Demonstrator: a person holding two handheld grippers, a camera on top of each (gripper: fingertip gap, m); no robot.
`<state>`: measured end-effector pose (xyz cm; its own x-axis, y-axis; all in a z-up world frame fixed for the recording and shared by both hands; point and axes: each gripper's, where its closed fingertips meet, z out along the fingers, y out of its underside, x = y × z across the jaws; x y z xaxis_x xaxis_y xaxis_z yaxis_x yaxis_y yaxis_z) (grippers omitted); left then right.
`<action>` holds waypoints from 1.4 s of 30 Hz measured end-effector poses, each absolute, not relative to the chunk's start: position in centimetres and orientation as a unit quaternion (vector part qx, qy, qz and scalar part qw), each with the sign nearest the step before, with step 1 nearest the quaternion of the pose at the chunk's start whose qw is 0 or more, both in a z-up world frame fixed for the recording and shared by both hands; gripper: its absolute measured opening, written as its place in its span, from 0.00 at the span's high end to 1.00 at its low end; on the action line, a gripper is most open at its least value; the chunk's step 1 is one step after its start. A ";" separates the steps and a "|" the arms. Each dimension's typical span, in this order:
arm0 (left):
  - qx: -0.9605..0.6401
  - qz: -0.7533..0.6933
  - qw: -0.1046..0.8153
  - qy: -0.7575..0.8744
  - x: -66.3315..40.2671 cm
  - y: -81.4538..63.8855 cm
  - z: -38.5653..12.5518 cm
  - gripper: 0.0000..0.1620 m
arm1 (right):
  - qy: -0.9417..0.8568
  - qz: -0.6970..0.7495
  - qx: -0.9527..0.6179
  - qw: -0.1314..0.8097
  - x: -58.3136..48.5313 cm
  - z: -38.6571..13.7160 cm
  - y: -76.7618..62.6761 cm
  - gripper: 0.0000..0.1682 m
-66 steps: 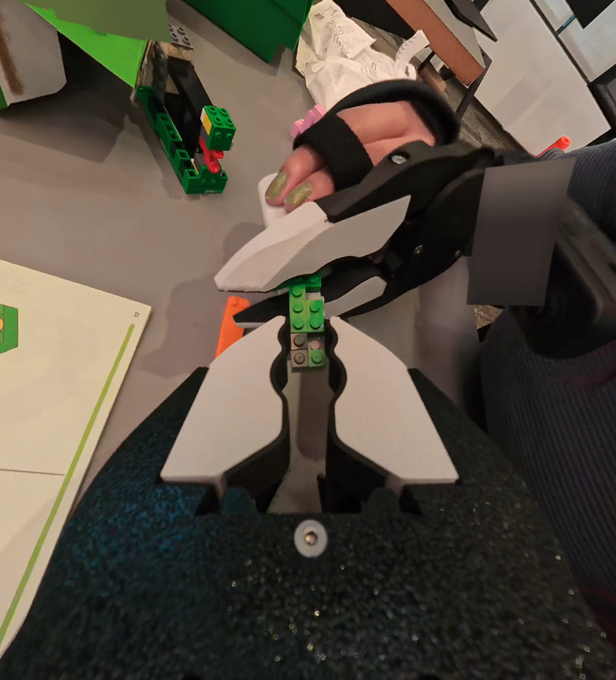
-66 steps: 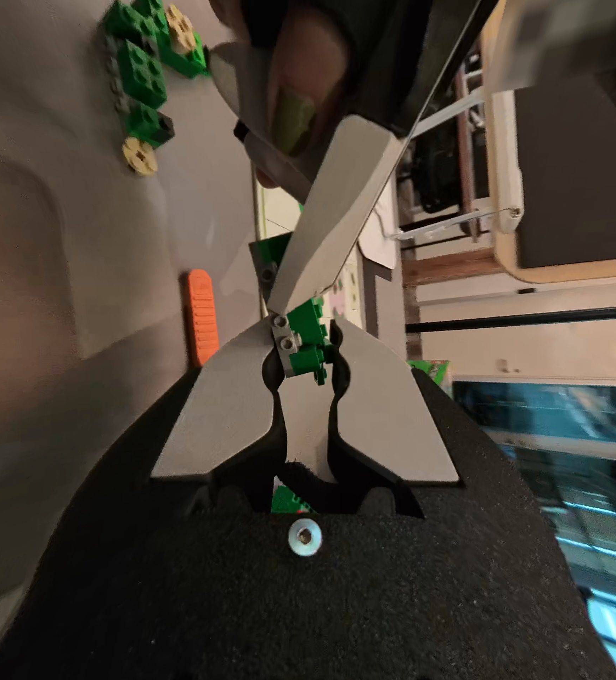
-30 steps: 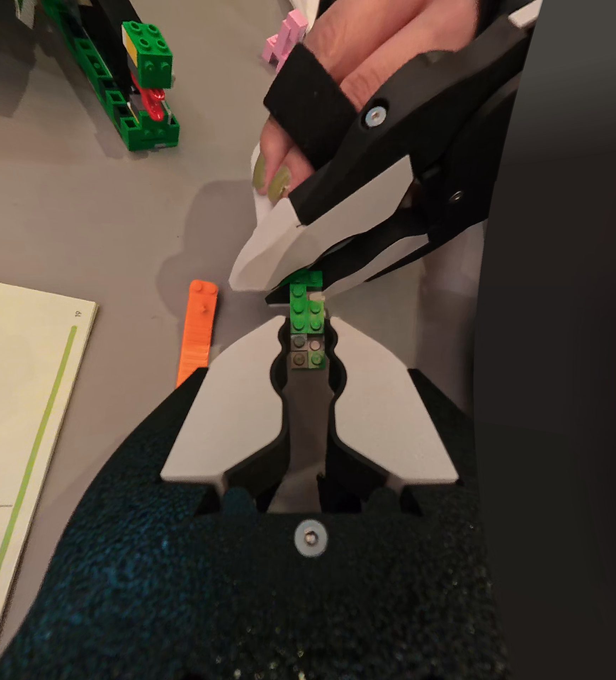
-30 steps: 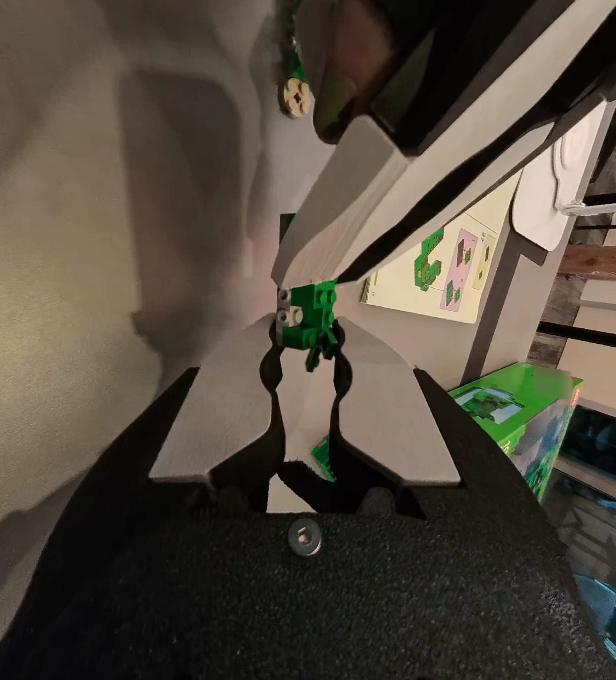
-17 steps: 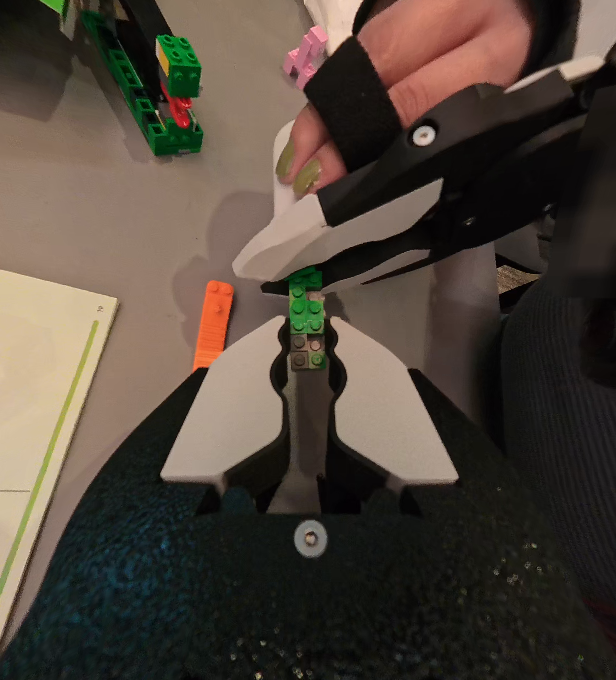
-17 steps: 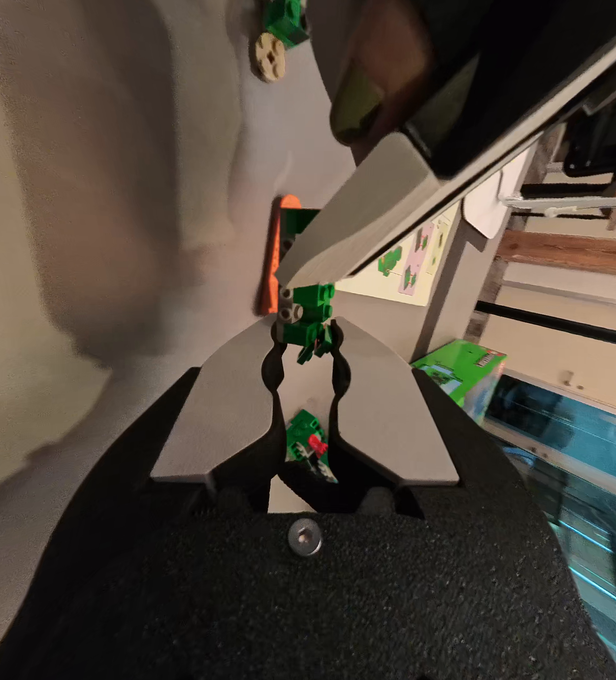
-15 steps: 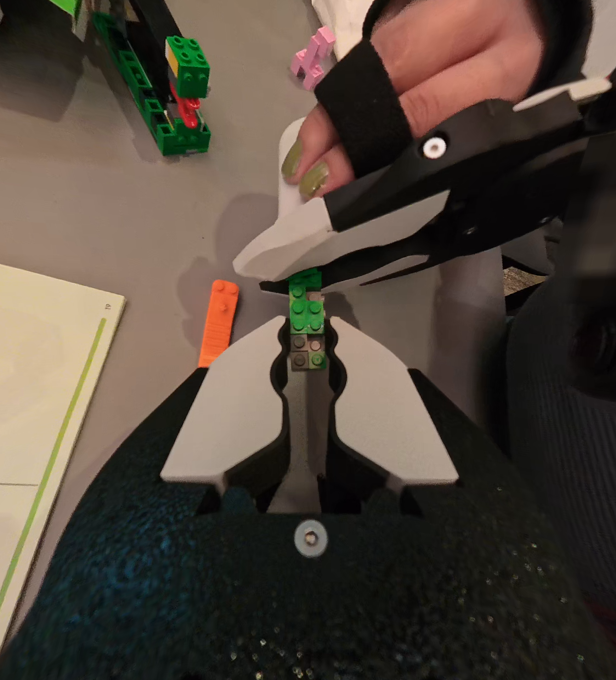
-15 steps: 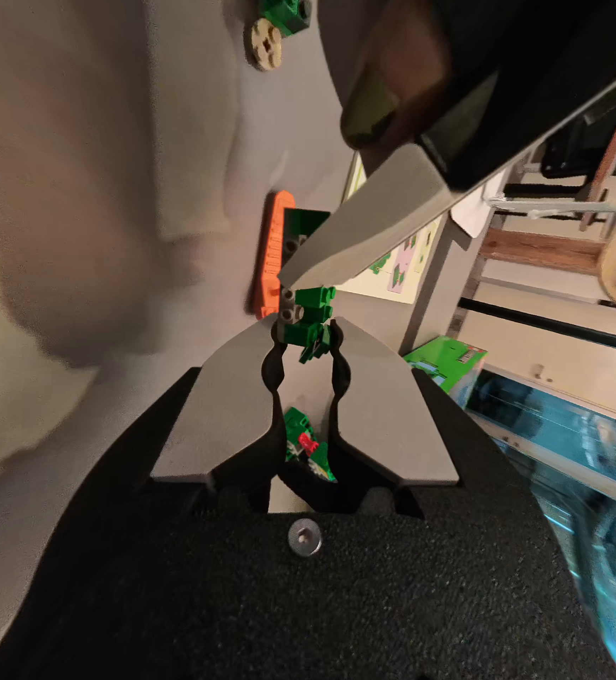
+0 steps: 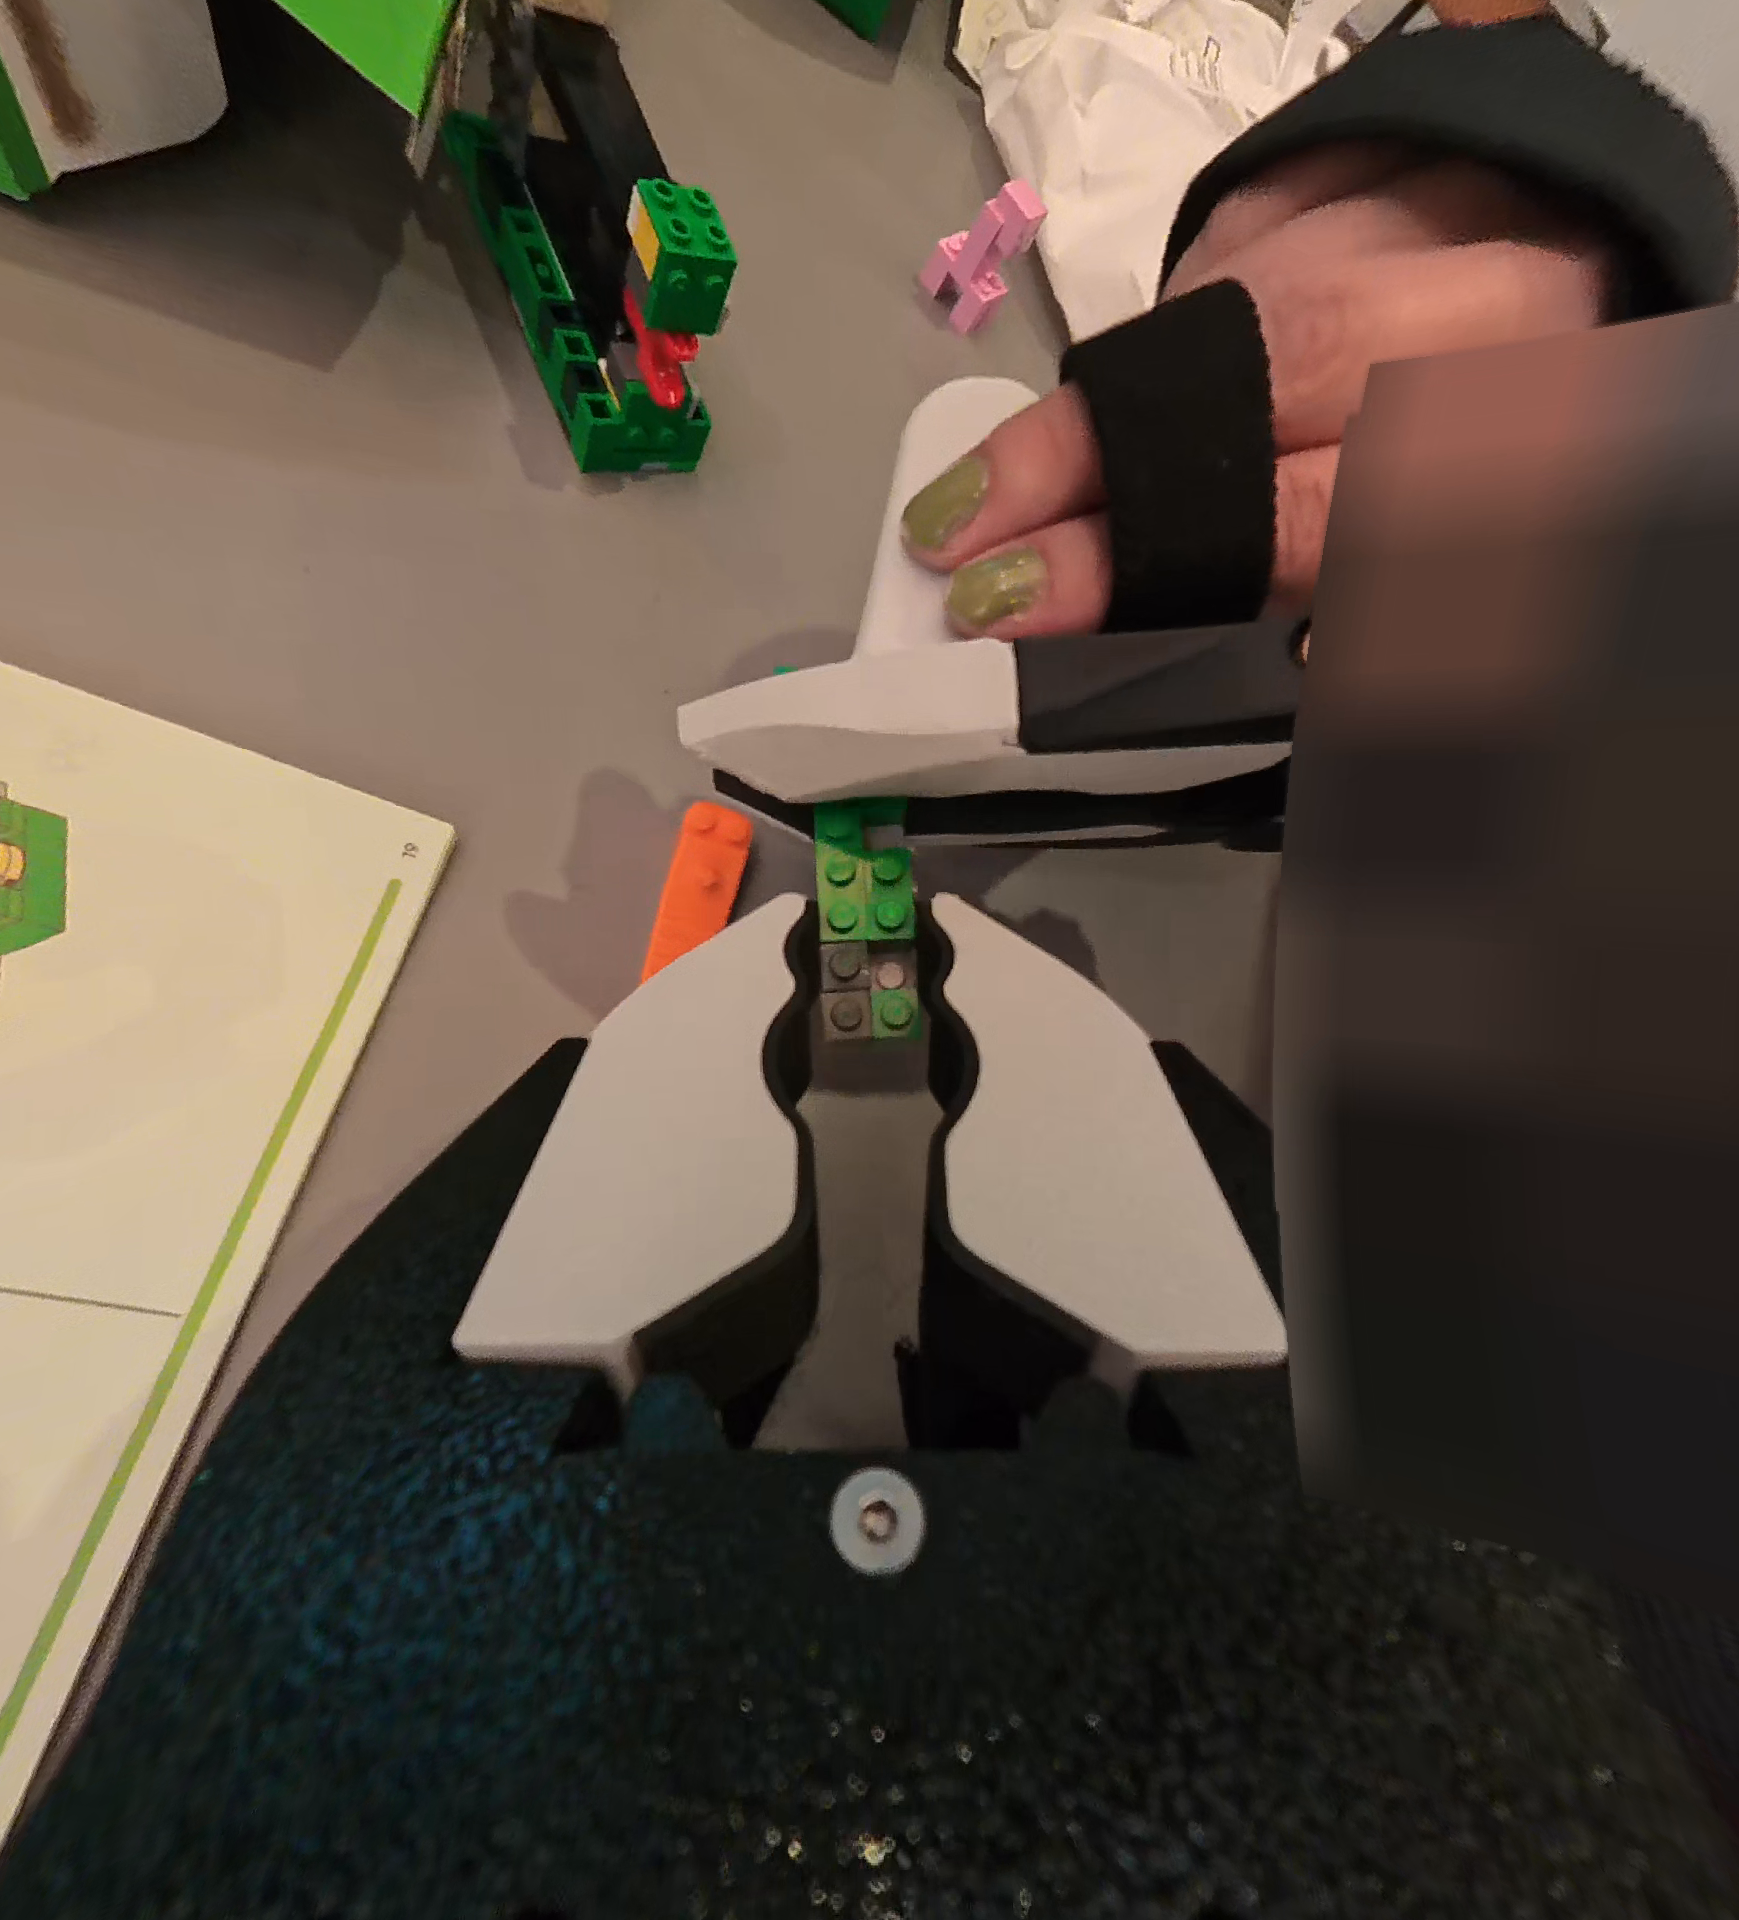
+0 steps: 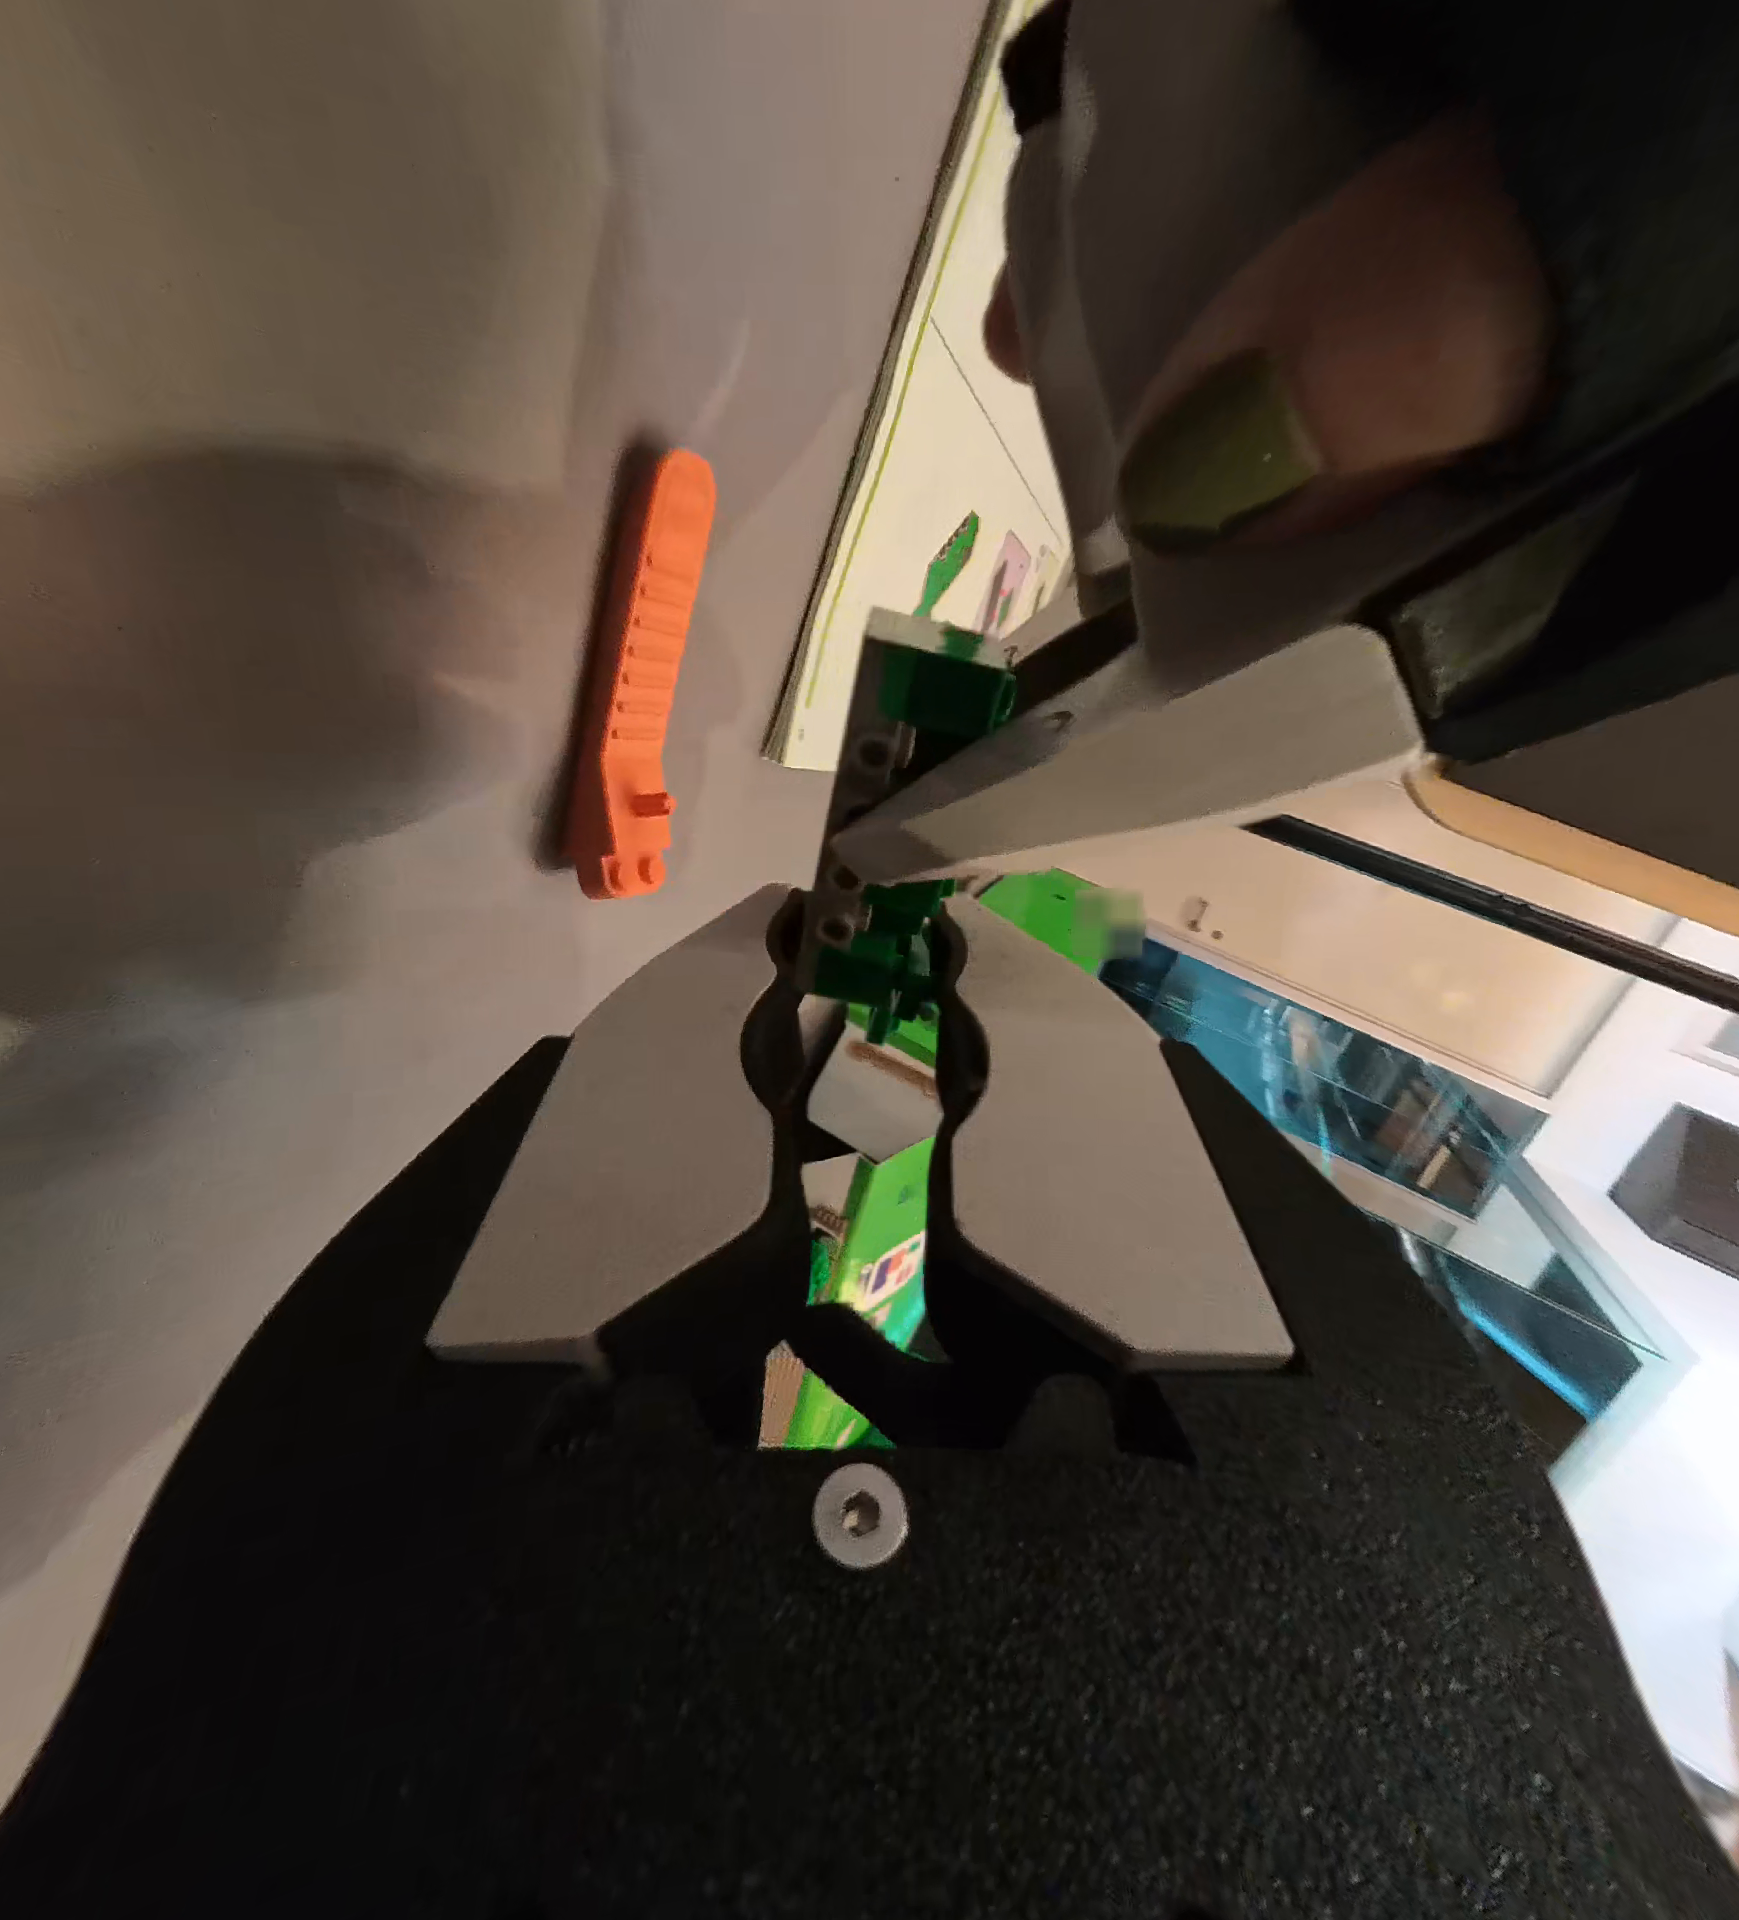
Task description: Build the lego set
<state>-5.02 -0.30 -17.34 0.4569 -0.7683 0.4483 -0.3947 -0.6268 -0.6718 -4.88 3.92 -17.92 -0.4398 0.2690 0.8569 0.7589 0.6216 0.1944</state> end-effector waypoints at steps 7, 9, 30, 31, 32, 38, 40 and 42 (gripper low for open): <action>-0.818 -0.387 0.253 0.342 -5.4 0.2 -17.3 0.90 | -0.778 -0.342 -0.270 0.453 -5.5 -17.5 4.4 0.87; -0.821 -0.382 0.251 0.343 -5.6 0.2 -17.5 0.90 | -0.777 -0.337 -0.262 0.463 -5.7 -17.6 4.5 0.88; -0.815 -0.418 0.240 0.321 -5.6 0.4 -17.9 0.90 | -0.782 -0.247 -0.308 0.482 -5.9 -18.4 4.6 0.88; -0.816 -0.418 0.240 0.320 -5.7 0.4 -17.9 0.90 | -0.781 -0.258 -0.296 0.485 -5.9 -18.3 4.6 0.88; -0.816 -0.418 0.240 0.320 -5.7 0.4 -17.9 0.90 | -0.781 -0.269 -0.281 0.489 -6.0 -18.2 4.6 0.87; -0.816 -0.419 0.233 0.322 -5.6 0.3 -18.0 0.90 | -0.782 -0.299 -0.246 0.488 -6.2 -18.4 4.5 0.87; -0.810 -0.434 0.227 0.321 -5.2 0.0 -17.9 0.90 | -0.781 -0.301 -0.235 0.494 -6.5 -18.4 4.2 0.87; -0.812 -0.431 0.223 0.323 -5.2 -0.1 -18.1 0.90 | -0.786 -0.299 -0.238 0.486 -6.4 -18.7 4.1 0.88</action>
<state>-5.22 -0.09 -18.14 0.4193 -0.7169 0.5570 -0.3328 -0.6922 -0.6404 -6.40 4.10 -18.72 -0.4135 0.0830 0.9067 0.6653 0.7074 0.2386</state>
